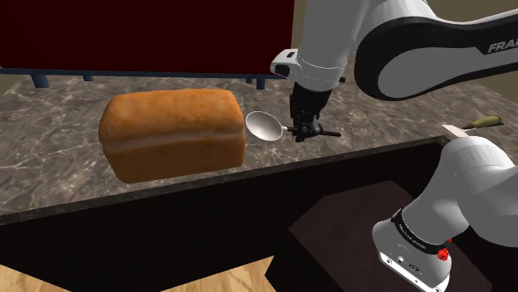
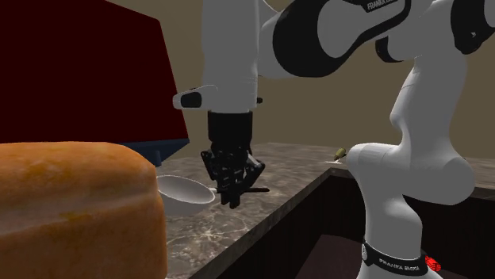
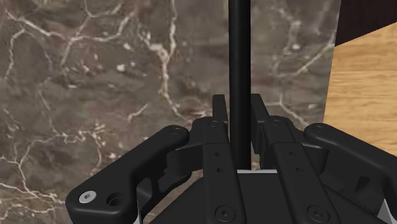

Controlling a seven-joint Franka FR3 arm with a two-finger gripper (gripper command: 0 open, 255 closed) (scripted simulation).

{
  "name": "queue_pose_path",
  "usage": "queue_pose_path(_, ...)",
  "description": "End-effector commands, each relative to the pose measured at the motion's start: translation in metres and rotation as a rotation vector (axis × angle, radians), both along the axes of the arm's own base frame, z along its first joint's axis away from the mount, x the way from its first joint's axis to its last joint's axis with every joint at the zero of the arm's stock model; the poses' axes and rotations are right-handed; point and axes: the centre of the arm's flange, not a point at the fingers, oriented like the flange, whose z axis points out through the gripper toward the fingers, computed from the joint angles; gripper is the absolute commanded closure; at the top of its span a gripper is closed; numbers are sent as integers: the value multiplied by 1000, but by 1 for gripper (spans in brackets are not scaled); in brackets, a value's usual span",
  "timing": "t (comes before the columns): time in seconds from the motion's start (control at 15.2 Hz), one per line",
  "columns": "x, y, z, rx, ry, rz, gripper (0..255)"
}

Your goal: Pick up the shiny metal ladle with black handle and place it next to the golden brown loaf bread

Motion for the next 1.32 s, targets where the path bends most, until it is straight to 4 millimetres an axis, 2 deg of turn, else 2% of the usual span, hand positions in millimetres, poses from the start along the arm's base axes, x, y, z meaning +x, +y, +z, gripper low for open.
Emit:
queue_pose_path(0.0,-1,-1,-4,-5,8,0,255)
queue_pose_path(0.07,-1,-1,-4,-5,8,0,255)
queue_pose_path(0.13,-1,0,-4,-5,8,0,0)
queue_pose_path(0.46,-1,-1,-4,-5,8,0,0)
queue_pose_path(0.73,-3,6,46,-5,8,0,0)
queue_pose_path(1.25,-3,6,46,-5,8,0,0)
